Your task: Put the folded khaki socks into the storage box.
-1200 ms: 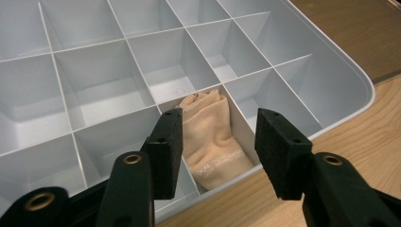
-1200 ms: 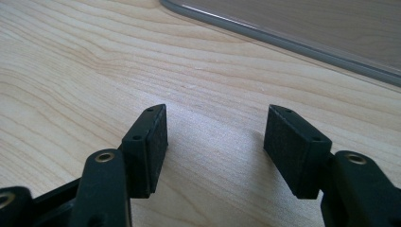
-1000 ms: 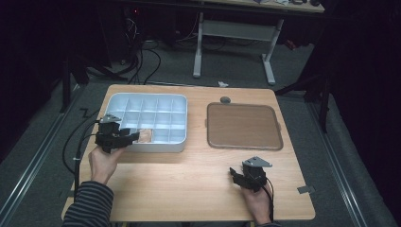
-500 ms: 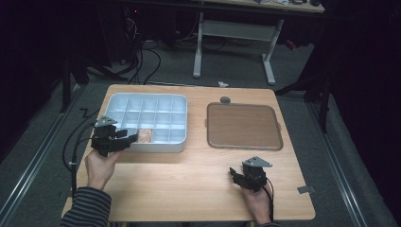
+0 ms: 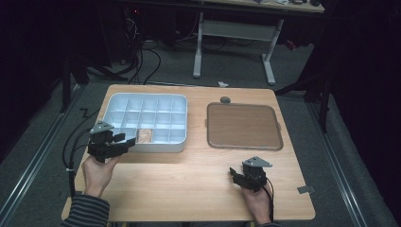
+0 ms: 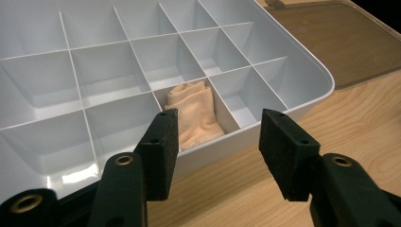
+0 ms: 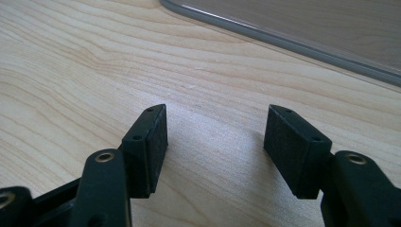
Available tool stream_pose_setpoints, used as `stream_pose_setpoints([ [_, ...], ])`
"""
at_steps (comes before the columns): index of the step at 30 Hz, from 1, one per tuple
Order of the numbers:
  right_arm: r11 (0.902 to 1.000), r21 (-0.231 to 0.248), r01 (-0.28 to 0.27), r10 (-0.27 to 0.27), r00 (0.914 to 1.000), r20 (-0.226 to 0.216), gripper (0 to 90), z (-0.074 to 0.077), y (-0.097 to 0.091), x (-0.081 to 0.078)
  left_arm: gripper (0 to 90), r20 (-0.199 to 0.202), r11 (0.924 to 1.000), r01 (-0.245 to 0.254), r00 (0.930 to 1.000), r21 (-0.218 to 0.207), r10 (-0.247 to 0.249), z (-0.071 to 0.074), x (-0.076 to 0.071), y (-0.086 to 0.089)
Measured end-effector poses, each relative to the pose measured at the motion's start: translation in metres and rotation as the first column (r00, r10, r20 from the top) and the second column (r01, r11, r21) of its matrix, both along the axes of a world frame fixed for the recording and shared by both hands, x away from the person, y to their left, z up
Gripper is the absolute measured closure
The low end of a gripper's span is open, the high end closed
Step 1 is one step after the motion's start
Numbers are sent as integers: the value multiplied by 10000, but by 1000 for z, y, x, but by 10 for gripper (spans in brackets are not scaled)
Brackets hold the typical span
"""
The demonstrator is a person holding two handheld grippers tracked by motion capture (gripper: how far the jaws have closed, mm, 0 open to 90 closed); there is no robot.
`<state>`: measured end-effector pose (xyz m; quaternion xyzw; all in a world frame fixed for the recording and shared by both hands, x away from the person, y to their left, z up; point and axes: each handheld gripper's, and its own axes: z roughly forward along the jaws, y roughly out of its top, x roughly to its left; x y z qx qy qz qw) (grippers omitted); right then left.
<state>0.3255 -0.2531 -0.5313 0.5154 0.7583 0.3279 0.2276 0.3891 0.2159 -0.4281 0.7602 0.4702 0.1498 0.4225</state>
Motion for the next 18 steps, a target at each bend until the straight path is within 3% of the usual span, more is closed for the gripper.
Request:
stream_pose_setpoints([
  [18, 10000, -5, -3, 3, 10000, -2, 403, 0, 0, 0, 478, 61, 9998, 75, 10000, -192, -74, 0, -14, -2],
])
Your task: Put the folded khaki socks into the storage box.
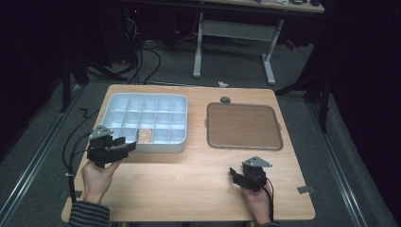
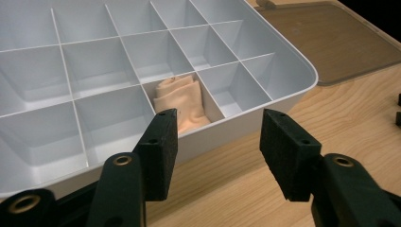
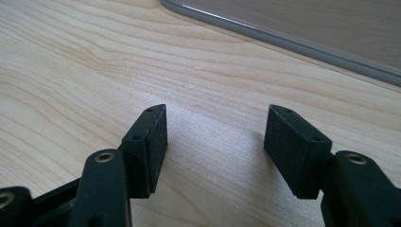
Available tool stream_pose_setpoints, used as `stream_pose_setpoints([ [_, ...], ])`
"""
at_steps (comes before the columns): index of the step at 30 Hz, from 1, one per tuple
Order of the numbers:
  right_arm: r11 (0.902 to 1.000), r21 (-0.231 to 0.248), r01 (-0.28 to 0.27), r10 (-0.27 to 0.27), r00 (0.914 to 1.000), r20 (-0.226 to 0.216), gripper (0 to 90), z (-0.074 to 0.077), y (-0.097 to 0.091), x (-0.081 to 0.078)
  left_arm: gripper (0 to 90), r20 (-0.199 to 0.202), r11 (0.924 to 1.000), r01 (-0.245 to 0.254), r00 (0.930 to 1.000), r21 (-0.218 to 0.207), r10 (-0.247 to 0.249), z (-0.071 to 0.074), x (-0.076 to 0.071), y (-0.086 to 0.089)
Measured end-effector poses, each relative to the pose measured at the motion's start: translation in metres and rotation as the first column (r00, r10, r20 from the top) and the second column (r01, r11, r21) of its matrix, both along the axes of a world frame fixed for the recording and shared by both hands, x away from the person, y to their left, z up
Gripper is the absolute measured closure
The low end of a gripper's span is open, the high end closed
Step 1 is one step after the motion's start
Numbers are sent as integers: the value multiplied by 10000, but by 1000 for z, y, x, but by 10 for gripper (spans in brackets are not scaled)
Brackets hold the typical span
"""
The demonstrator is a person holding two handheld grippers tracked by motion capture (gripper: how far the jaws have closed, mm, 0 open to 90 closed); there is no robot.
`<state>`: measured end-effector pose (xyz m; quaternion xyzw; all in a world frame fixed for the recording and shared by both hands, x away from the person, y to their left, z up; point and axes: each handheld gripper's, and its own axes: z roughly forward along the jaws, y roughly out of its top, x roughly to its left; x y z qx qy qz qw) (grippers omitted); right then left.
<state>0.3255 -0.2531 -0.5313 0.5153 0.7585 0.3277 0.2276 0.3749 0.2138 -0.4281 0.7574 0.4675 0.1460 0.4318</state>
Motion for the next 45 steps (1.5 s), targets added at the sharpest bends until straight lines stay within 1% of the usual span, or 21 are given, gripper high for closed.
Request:
stream_pose_setpoints([
  [6, 10000, -6, 1, -1, 10000, 4, 403, 0, 0, 0, 467, 48, 9999, 107, 9999, 0, -107, 0, -4, -2],
  [8, 10000, -5, 1, -1, 10000, 4, 403, 0, 0, 0, 463, 72, 9999, 80, 9999, -84, -79, -1, -5, -3],
  [9, 10000, -2, 2, -2, 10000, 1, 402, 0, 0, 0, 461, 86, 9997, 94, 9999, -209, -92, -1, -7, -3],
  [11, 10000, 13, 0, 0, 10000, -2, 403, 0, 0, 0, 459, 211, 9995, 94, 9997, -310, -87, -2, -9, -3],
  [20, 10000, 12, 4, -4, 10000, -2, 403, 0, 0, 0, 459, 319, 9990, 208, 9993, -387, -196, -4, -14, -8],
  [26, 10000, 7, 1, -1, 10000, 0, 403, 0, 0, 0, 456, 309, 9987, 261, 9992, -437, -247, -5, -18, -9],
  [28, 10000, -30, 11, -11, 10000, 8, 403, 0, 0, 0, 451, 252, 9981, 331, 9992, -529, -318, -6, -19, -10],
  [32, 10000, -52, 14, -14, 10000, 14, 403, 0, 0, 0, 438, 226, 9978, 458, 9987, -477, -448, -9, -19, -13],
  [40, 10000, -79, 21, -21, 10000, 21, 403, 0, 1, 0, 434, 229, 9966, 585, 9981, -585, -573, -12, -22, -19],
  [45, 10000, -66, 37, -37, 10000, 17, 403, 0, 0, 0, 431, 230, 9962, 650, 9977, -578, -637, -14, -23, -21],
])
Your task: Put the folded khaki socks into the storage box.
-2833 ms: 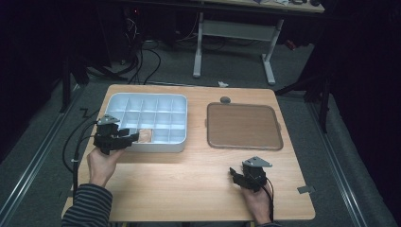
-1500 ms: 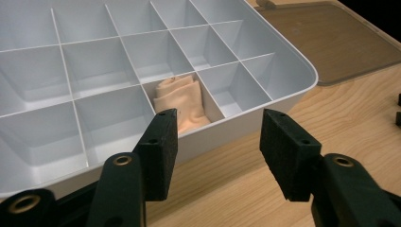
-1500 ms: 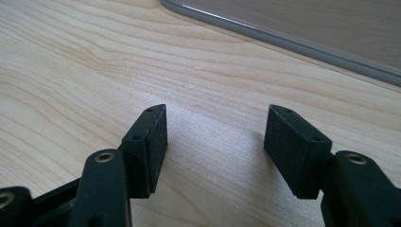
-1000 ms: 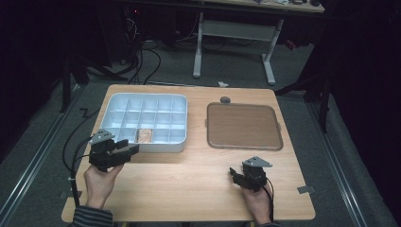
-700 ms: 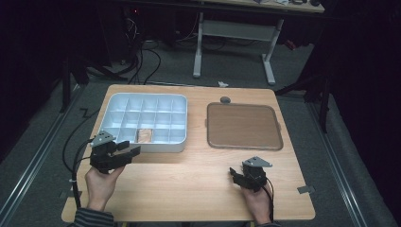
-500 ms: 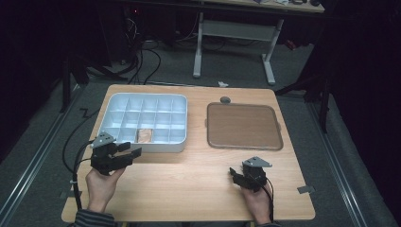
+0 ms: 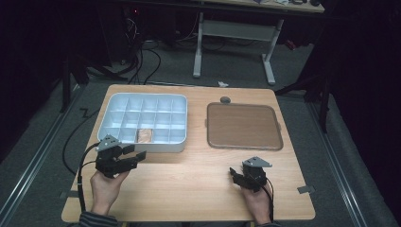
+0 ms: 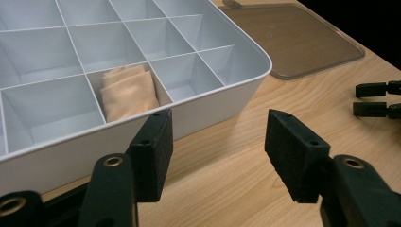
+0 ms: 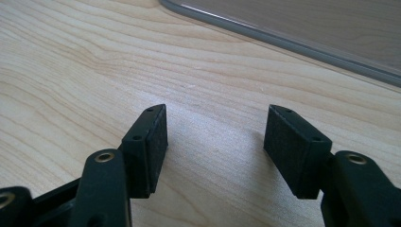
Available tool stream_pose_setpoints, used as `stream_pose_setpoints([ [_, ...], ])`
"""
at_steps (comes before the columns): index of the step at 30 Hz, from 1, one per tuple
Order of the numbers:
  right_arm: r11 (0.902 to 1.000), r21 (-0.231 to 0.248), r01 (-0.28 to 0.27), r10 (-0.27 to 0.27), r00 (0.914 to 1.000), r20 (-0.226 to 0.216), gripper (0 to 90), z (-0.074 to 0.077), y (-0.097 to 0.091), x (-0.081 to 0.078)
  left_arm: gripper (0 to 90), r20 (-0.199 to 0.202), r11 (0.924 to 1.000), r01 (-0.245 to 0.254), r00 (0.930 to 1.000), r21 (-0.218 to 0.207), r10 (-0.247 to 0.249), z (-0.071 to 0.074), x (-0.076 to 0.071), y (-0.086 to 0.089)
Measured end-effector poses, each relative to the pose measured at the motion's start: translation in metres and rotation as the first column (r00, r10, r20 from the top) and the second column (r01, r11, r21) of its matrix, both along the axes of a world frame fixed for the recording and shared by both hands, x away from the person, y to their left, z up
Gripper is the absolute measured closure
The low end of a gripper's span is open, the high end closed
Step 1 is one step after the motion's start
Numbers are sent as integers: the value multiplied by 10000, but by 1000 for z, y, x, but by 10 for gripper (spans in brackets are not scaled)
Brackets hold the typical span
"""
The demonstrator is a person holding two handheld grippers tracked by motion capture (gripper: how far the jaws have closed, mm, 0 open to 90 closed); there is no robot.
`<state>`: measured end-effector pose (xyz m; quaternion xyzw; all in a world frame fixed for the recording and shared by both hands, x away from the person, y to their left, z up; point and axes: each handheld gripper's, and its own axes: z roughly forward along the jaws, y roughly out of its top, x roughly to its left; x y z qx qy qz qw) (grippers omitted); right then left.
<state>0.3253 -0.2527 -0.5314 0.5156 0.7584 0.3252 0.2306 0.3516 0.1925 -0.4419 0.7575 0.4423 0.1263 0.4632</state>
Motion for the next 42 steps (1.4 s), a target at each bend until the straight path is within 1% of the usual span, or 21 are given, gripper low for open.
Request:
stream_pose_setpoints([
  [16, 10000, -10, 5, -5, 10000, 0, 403, 0, 0, 0, 430, 13, 9992, 397, 9992, -13, -397, -2, -7, -14],
  [19, 10000, -5, 4, -4, 10000, 0, 403, 0, 0, 0, 428, 4, 9989, 461, 9989, 23, -461, -2, -7, -16],
  [20, 10000, -1, 3, -3, 10000, -3, 403, 0, 0, 0, 426, -23, 9985, 528, 9986, 121, -528, -2, -6, -20],
  [23, 10000, -17, 2, -2, 10000, 4, 403, 0, 0, 0, 424, -35, 9975, 693, 9976, 161, -693, -2, -6, -25],
  [29, 10000, -19, 2, -2, 10000, 2, 402, 0, 0, 0, 423, -68, 9966, 807, 9967, 138, -806, -5, -6, -31],
  [33, 10000, -20, 3, -3, 10000, 3, 403, 0, 0, 0, 420, -198, 9970, 767, 9969, 119, -764, -11, -6, -32],
  [35, 10000, -27, -1, 1, 10000, 7, 403, 0, 0, 0, 420, -229, 9970, 763, 9968, 150, -760, -13, -5, -33],
  [38, 10000, -27, -3, 3, 10000, 8, 403, 0, 0, 0, 418, -262, 9967, 733, 9970, 335, -725, -16, -6, -35],
  [40, 10000, -27, -2, 2, 10000, 7, 403, 0, 0, 0, 425, -259, 9952, 813, 9965, 537, -800, -17, -7, -37],
  [42, 10000, -35, 2, -2, 10000, 7, 403, 0, 0, 0, 426, -239, 9947, 850, 9962, 575, -838, -17, -8, -38],
])
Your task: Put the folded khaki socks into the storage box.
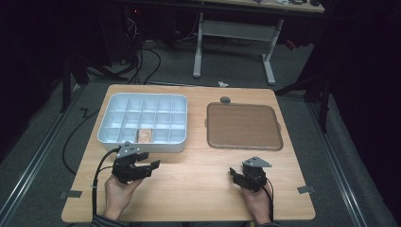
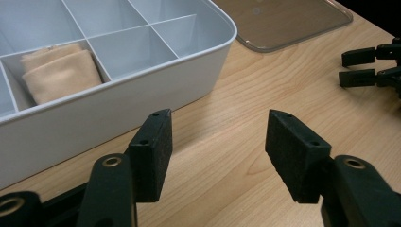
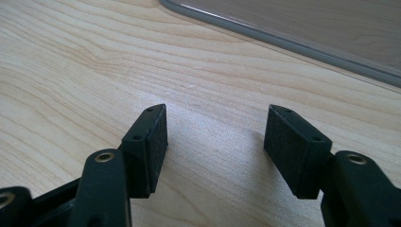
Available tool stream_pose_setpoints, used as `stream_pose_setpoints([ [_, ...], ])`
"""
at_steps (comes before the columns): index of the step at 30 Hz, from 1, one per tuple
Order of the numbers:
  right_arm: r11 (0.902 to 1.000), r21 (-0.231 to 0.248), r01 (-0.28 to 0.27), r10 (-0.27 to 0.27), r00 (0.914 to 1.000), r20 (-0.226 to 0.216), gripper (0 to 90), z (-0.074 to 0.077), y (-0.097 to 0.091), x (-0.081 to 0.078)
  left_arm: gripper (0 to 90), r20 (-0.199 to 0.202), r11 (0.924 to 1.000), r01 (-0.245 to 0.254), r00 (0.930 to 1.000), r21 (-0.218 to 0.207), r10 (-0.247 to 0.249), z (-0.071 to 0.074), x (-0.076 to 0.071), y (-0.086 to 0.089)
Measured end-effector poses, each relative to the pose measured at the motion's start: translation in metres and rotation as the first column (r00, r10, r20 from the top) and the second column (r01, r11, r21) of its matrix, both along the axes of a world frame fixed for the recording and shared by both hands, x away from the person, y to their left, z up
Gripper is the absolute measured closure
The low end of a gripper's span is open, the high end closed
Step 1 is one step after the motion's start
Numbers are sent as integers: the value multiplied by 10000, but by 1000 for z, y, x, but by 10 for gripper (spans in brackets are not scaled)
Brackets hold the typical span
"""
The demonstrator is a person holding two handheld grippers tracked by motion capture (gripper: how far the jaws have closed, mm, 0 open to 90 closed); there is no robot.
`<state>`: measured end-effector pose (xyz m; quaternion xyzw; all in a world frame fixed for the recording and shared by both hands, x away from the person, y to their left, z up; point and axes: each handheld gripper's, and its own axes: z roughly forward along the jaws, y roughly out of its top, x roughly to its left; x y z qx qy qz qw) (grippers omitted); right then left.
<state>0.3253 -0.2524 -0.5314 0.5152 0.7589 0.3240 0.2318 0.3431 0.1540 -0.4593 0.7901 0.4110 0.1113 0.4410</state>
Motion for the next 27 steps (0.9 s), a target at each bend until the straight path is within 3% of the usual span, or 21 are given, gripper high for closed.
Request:
stream_pose_setpoints([
  [27, 10000, 4, -4, 4, 10000, 0, 403, 0, 0, 0, 423, -317, 9994, -357, 9989, 18, 358, -25, 4, 5],
])
